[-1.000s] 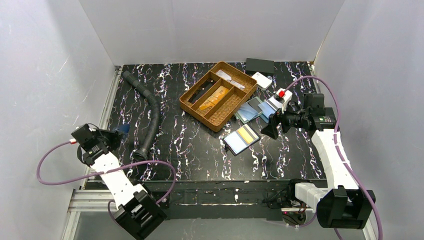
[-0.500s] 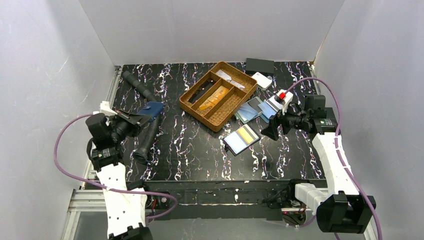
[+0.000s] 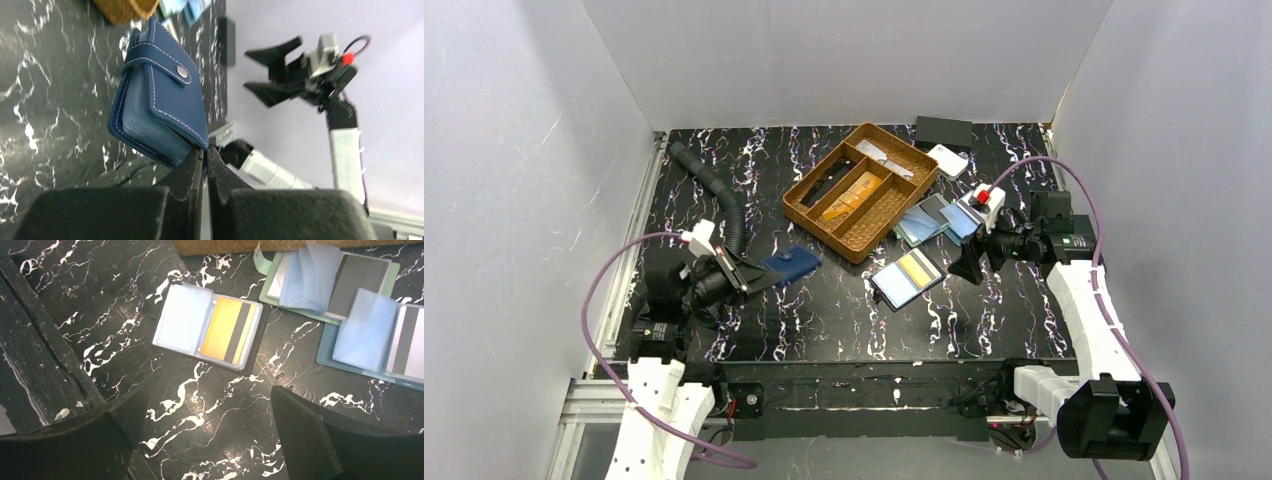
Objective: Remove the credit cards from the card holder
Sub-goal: Pick up the card holder from the center of the board, then place the card holder at the center of the board.
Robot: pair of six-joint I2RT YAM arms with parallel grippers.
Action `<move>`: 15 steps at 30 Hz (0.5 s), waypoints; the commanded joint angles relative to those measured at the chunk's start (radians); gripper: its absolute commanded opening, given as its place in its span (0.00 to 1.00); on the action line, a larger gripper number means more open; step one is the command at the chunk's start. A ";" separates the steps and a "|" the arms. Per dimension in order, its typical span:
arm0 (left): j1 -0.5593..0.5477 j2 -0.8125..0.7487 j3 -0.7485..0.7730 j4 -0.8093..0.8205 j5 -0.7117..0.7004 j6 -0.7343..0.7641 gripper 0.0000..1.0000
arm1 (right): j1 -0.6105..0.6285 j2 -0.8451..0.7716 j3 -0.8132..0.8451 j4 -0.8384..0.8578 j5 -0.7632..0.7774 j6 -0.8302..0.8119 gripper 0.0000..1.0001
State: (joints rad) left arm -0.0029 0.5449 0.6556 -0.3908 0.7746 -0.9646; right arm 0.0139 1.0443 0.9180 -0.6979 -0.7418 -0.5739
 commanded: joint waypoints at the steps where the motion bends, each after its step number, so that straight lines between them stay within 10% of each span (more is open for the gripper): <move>1: -0.109 -0.025 -0.120 0.072 0.040 -0.017 0.00 | -0.003 0.024 -0.002 -0.015 0.002 -0.041 1.00; 15: -0.614 0.309 -0.457 0.629 -0.241 -0.053 0.00 | -0.003 0.037 -0.044 -0.013 -0.011 -0.062 1.00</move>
State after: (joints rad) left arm -0.5423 0.7635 0.2451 -0.0105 0.6216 -1.0145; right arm 0.0139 1.0821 0.8795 -0.7086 -0.7361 -0.6064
